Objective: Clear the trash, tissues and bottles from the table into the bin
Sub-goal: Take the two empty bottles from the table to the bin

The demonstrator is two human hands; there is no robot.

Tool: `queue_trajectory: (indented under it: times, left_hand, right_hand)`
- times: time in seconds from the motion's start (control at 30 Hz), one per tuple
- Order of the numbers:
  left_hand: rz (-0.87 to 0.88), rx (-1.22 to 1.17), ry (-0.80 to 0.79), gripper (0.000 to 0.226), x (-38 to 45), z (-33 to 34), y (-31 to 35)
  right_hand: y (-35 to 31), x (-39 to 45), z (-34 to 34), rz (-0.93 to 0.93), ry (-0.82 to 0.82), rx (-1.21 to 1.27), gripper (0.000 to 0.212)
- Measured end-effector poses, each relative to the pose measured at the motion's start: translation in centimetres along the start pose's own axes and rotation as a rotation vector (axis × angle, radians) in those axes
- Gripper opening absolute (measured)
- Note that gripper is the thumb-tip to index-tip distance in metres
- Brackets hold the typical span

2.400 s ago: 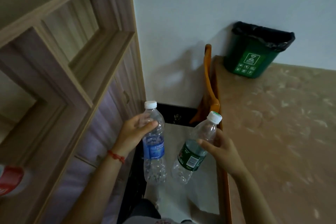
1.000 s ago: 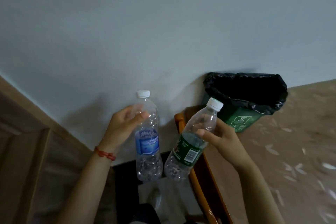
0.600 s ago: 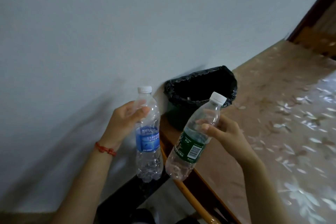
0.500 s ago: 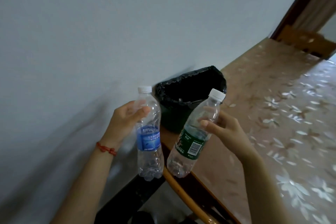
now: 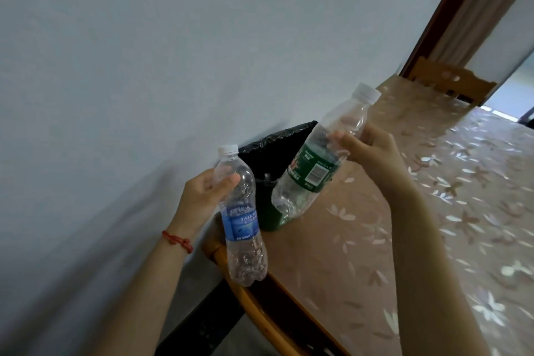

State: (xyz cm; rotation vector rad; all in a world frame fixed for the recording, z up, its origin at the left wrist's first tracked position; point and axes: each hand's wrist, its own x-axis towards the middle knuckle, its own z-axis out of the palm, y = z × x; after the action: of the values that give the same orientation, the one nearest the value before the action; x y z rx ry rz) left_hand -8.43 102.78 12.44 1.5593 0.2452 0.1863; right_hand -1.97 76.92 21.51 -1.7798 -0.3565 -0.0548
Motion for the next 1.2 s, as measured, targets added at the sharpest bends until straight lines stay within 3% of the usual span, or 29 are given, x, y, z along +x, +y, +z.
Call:
queue_trajectory:
  times: [0.17,0.37,0.6,0.77,0.9,1.1,1.2]
  left_hand:
    - [0.008,-0.002,0.045,0.005,0.0,0.0,0.0]
    - [-0.005,-0.004,0.164,0.005,0.1,0.0,0.2]
    - [-0.003,-0.026,0.165,0.007,-0.1,0.0,0.0]
    - [-0.003,-0.074,0.171,0.009,-0.4,0.7,-0.1]
    - [0.019,-0.084,0.188,0.018,-0.6,1.0,0.5]
    - [0.09,-0.143,0.196,0.013,-0.7,1.8,2.1]
    - [0.075,-0.153,0.203,0.032,-0.5,2.1,2.8]
  right_hand:
    - [0.0,3.5,0.5,0.006,0.153,0.03,0.073]
    - [3.4,6.5,3.2,0.103,0.269,-0.037,0.068]
    - [7.9,5.7,5.9,0.231,0.2,-0.207,0.067]
    - [9.5,4.2,5.9,0.257,0.139,-0.497,0.051]
    - [9.9,2.4,5.1,0.267,0.137,-0.554,0.067]
    - [10.2,-3.7,4.1,0.143,0.13,-0.669,0.064]
    - [11.5,-6.8,3.9,0.079,0.021,-0.785,0.059]
